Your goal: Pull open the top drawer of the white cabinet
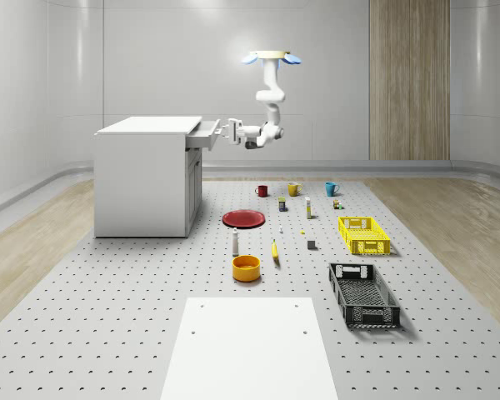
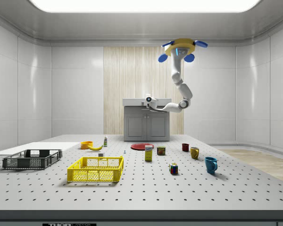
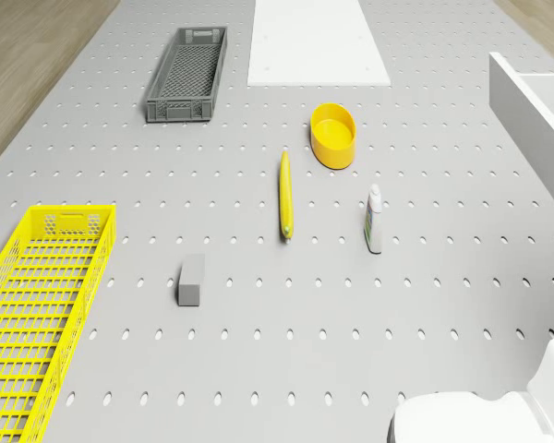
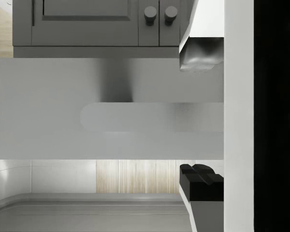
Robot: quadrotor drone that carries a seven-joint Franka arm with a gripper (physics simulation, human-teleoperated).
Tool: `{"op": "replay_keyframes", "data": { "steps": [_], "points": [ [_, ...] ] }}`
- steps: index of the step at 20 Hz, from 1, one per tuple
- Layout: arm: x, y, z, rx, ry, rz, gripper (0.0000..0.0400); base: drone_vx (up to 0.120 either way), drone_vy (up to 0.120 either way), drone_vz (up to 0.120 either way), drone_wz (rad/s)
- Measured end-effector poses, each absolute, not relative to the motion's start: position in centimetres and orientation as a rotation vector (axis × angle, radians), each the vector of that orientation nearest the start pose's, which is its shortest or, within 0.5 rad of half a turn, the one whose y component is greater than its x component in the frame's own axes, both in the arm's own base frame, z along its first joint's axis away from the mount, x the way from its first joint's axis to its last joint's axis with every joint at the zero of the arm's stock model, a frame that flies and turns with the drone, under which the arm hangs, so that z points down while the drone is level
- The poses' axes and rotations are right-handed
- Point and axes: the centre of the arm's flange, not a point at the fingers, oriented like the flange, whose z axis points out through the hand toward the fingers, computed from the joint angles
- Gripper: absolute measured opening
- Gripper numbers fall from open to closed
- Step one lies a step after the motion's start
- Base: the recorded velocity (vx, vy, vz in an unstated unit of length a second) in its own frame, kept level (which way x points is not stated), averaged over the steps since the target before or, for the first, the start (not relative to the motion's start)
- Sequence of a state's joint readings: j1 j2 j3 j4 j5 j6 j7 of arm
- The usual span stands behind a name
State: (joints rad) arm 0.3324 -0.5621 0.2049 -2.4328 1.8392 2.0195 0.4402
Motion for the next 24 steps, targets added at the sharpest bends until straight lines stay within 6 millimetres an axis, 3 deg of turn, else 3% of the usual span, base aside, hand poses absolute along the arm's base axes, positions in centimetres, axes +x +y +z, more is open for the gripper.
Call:
{"op": "replay_keyframes", "data": {
  "steps": [7,18,24],
  "points": [
    [32.67,27.56,57.57,-1.481,0.612,0.611,0.0302,0.0,0.114,0.0,0.0],
    [32.67,27.55,57.57,-1.481,0.612,0.611,0.0305,0.0,0.0,0.0,0.0],
    [32.67,27.55,57.57,-1.481,0.611,0.611,0.0305,0.0,0.047,0.0,0.0]
  ]
}}
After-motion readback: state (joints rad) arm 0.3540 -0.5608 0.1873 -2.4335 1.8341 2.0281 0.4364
